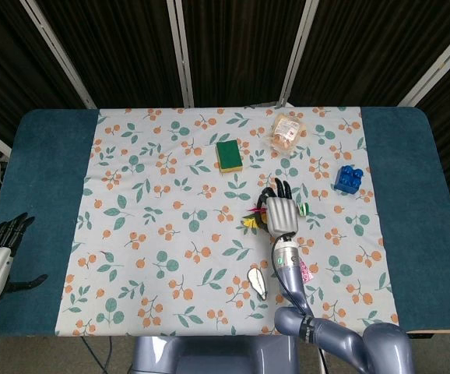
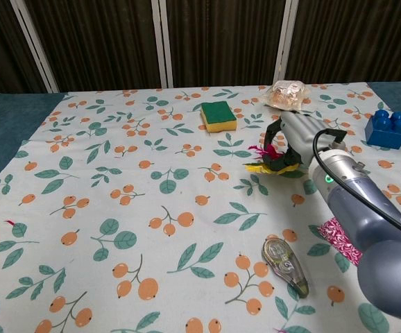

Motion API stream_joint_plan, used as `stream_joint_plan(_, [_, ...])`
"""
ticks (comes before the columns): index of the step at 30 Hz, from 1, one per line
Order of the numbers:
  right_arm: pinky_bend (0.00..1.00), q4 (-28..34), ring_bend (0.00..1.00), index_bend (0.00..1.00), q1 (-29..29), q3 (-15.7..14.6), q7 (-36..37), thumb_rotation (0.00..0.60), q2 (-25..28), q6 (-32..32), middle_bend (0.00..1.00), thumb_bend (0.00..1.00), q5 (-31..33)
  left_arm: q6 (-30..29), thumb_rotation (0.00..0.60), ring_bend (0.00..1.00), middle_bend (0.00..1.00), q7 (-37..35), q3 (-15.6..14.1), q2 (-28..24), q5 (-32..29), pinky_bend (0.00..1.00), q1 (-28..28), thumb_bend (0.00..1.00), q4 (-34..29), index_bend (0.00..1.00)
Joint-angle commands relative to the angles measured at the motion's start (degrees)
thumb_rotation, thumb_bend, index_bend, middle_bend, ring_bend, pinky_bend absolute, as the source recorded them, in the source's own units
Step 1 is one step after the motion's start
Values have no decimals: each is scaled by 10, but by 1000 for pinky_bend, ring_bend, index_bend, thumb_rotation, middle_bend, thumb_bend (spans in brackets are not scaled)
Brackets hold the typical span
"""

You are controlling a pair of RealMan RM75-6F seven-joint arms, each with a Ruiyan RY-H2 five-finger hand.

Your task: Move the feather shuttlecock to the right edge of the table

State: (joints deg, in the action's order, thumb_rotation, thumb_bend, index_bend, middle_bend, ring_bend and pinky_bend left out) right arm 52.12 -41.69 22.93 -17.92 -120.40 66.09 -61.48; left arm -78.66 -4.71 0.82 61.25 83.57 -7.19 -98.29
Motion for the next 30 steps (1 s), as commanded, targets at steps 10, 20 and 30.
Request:
stream_joint_plan(10, [0,213,0,642,30,70,-29,600,85,42,292,424,57,-14,600,0,0,9,-1,4,9,0,5,78,2,0])
stream_joint_plan(20, [0,363,0,650,74,119,-51,600,163,85,294,425,136,-24,600,0,0,20,-3,9,17,0,8,79,4,0])
stream_joint_plan(30, [0,463,0,658,128,127,-38,600,238,127,299,424,161,-29,600,0,0,31,-5,15,26,0,9,78,6,0])
